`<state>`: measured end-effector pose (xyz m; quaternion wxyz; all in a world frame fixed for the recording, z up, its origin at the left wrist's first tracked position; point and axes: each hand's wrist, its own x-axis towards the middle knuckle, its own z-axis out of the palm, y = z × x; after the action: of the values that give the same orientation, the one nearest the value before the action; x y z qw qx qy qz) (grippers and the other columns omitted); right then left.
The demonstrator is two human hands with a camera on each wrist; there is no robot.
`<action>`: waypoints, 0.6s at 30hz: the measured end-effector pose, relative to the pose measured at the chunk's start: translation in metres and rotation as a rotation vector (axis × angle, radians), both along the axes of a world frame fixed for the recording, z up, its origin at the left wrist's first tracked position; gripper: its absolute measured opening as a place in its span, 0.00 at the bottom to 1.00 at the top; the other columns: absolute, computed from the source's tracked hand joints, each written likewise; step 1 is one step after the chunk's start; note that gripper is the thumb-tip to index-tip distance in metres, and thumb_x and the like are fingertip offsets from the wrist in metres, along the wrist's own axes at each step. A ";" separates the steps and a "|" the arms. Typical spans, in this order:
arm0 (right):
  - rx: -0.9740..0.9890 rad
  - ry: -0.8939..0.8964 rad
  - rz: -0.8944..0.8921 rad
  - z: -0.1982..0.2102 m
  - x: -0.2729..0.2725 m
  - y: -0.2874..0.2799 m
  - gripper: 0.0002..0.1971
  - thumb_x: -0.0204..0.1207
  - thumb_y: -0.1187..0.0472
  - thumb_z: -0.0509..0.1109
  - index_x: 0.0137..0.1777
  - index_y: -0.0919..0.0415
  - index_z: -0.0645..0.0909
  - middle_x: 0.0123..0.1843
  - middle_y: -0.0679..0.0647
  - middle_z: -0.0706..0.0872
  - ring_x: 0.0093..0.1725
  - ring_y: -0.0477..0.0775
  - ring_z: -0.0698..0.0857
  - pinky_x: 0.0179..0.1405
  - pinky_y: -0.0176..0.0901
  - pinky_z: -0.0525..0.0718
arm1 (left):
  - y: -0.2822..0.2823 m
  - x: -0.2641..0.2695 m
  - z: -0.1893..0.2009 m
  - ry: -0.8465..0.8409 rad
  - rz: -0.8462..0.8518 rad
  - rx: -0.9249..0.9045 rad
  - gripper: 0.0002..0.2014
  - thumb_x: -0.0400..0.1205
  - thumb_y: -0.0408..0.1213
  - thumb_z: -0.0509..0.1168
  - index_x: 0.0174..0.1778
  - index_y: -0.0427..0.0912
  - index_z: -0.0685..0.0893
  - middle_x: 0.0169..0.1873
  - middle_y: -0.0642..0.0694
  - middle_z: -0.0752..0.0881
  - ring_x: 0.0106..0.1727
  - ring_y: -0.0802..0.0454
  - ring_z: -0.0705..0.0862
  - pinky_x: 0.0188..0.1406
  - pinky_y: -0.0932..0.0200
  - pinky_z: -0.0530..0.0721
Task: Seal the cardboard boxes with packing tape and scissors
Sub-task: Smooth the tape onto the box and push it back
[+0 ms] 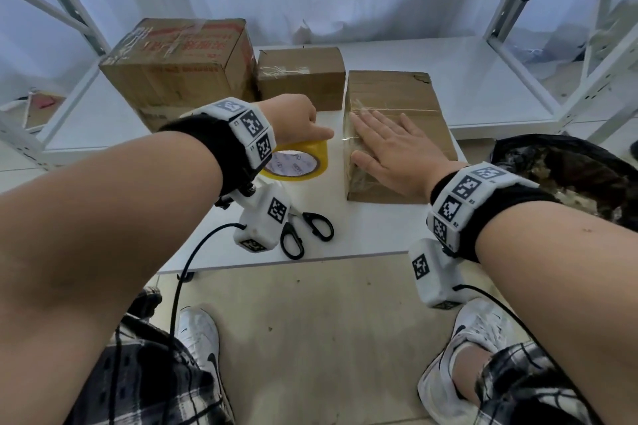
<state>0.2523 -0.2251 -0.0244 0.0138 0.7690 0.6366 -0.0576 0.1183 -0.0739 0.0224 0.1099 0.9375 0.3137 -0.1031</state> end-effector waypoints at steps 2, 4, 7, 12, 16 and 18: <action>0.011 0.026 0.001 0.001 -0.002 -0.001 0.27 0.84 0.39 0.36 0.83 0.36 0.37 0.87 0.51 0.42 0.85 0.49 0.41 0.82 0.61 0.37 | -0.001 0.002 0.000 0.023 0.001 0.022 0.25 0.84 0.57 0.58 0.43 0.36 0.82 0.31 0.46 0.78 0.32 0.53 0.75 0.29 0.62 0.70; 0.012 0.016 0.003 0.002 -0.004 -0.001 0.24 0.85 0.41 0.36 0.81 0.30 0.41 0.87 0.53 0.43 0.85 0.51 0.41 0.81 0.66 0.38 | 0.000 0.004 -0.001 0.028 0.006 0.023 0.27 0.83 0.59 0.58 0.42 0.34 0.83 0.31 0.45 0.78 0.32 0.52 0.75 0.28 0.61 0.70; 0.015 -0.007 -0.010 0.002 -0.007 0.000 0.23 0.86 0.42 0.37 0.81 0.31 0.52 0.87 0.56 0.44 0.86 0.53 0.41 0.80 0.70 0.39 | 0.001 0.003 -0.006 0.011 0.009 0.012 0.30 0.82 0.61 0.58 0.41 0.32 0.85 0.31 0.44 0.79 0.32 0.50 0.76 0.28 0.60 0.70; 0.169 0.075 -0.117 0.000 -0.023 0.006 0.23 0.86 0.42 0.42 0.76 0.36 0.68 0.86 0.55 0.55 0.85 0.53 0.50 0.80 0.72 0.40 | 0.000 -0.006 -0.008 -0.052 -0.038 -0.131 0.27 0.78 0.62 0.65 0.62 0.43 0.80 0.50 0.49 0.80 0.49 0.51 0.79 0.45 0.57 0.77; 0.187 0.001 -0.285 -0.009 -0.040 0.019 0.27 0.87 0.49 0.41 0.85 0.50 0.49 0.87 0.54 0.52 0.85 0.52 0.50 0.80 0.73 0.42 | -0.005 -0.014 -0.011 0.033 -0.111 -0.187 0.34 0.72 0.56 0.74 0.72 0.51 0.70 0.55 0.51 0.77 0.53 0.51 0.79 0.52 0.56 0.79; 0.176 -0.019 -0.328 -0.010 -0.044 0.023 0.27 0.87 0.50 0.40 0.86 0.53 0.48 0.87 0.55 0.50 0.86 0.53 0.49 0.79 0.74 0.42 | -0.007 -0.014 -0.014 0.049 -0.123 -0.190 0.36 0.72 0.53 0.76 0.73 0.50 0.67 0.54 0.50 0.78 0.52 0.50 0.80 0.55 0.54 0.81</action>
<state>0.2084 -0.2018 -0.0342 -0.0573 0.8612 0.5049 0.0041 0.1043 -0.0812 0.0083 0.1840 0.9375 0.2471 -0.1617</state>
